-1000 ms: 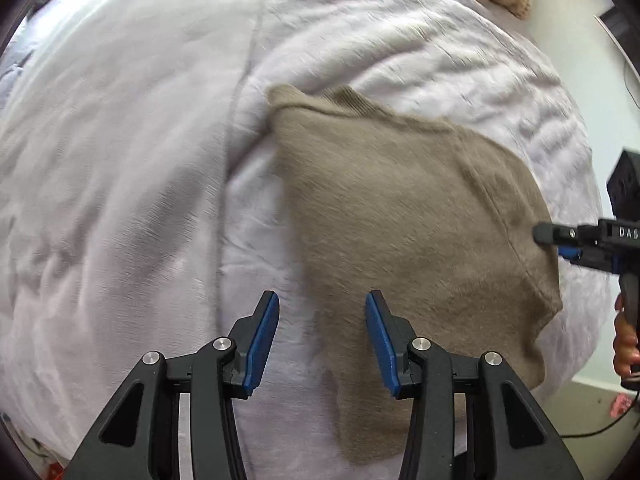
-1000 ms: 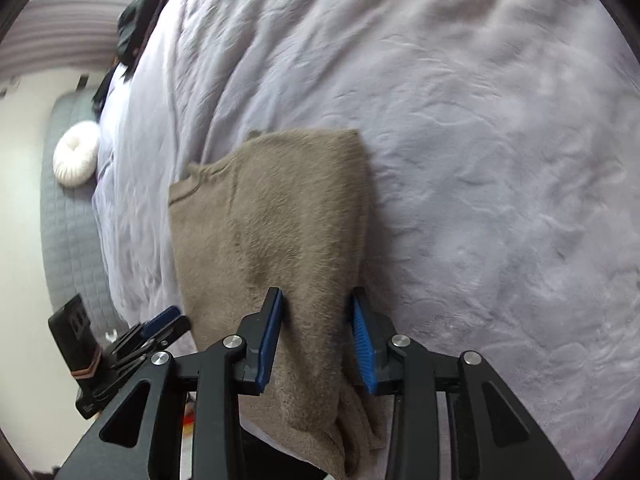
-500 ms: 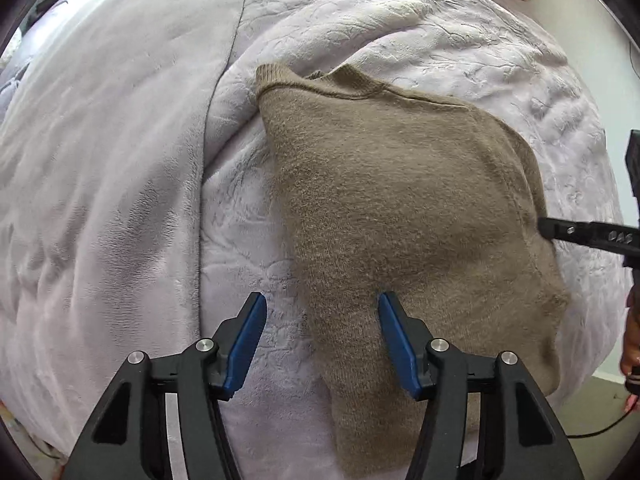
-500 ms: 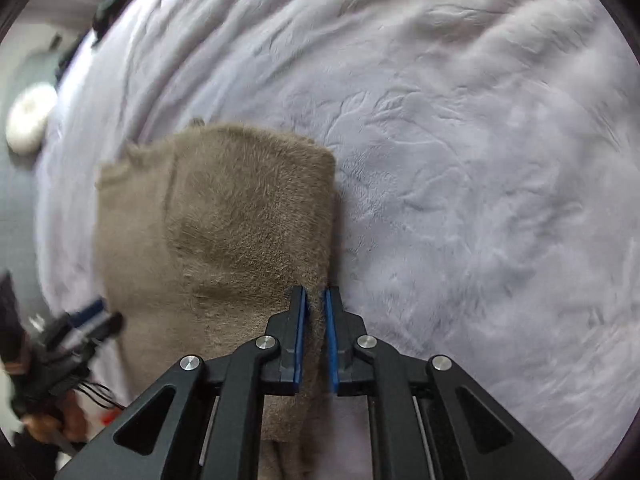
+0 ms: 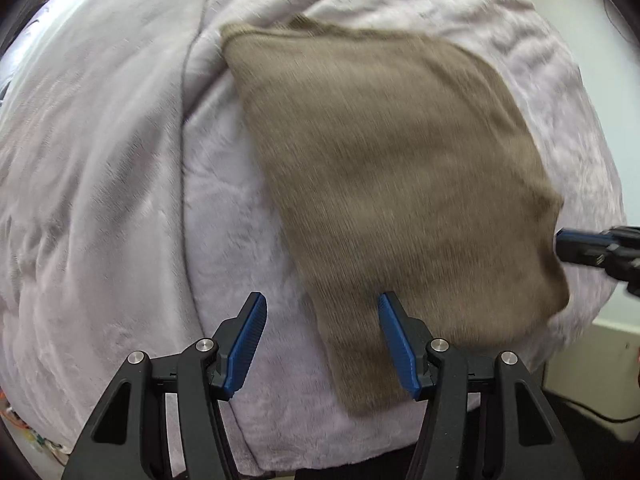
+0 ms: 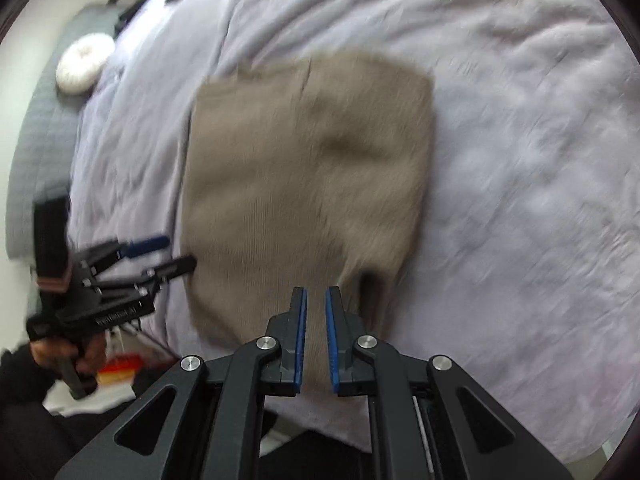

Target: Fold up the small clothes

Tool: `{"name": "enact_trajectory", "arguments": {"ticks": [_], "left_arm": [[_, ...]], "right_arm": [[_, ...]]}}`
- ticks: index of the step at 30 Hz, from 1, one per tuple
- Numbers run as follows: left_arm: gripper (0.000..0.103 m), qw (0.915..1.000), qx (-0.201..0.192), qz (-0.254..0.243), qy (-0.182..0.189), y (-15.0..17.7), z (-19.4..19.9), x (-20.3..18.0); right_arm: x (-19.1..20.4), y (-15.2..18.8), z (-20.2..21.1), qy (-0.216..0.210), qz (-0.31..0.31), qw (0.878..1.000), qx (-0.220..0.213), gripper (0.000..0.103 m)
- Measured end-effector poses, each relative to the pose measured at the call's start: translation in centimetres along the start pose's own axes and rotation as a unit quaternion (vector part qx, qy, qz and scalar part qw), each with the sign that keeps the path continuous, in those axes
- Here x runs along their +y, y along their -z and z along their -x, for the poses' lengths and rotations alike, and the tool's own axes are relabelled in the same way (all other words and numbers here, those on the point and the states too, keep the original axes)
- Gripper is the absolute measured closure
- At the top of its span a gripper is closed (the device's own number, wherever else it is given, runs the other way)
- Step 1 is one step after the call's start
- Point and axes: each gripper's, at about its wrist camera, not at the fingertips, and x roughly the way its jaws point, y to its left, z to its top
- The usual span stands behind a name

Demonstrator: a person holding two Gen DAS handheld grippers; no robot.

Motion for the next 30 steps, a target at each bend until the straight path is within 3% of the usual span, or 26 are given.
{"name": "enact_trajectory", "arguments": {"ticks": [5,11,18,30], "left_arm": [[0.043,0.9998,0.019,0.001,0.008,0.6,-0.9,-0.5],[0.043,0.9999,0.011,0.006,0.008,1.5,0.0,0.1],[0.043,0.9999,0.003,0.015,0.003,2.3,1.6,1.6],[0.043,0.9985,-0.018,0.048,-0.019,1.9,5.3,3.9]], "right_arm": [[-1.7,1.6,-4.4,0.024,-0.018,0.998,0.063,0.096],[-3.3,1.6,-1.0,-0.016,-0.05,0.998,0.04,0.092],[-4.5,0.6,2.0,0.001,-0.084,0.996,0.0,0.092],[-1.8,-0.9,1.4,0.008,-0.088,0.996,-0.005,0.092]]}}
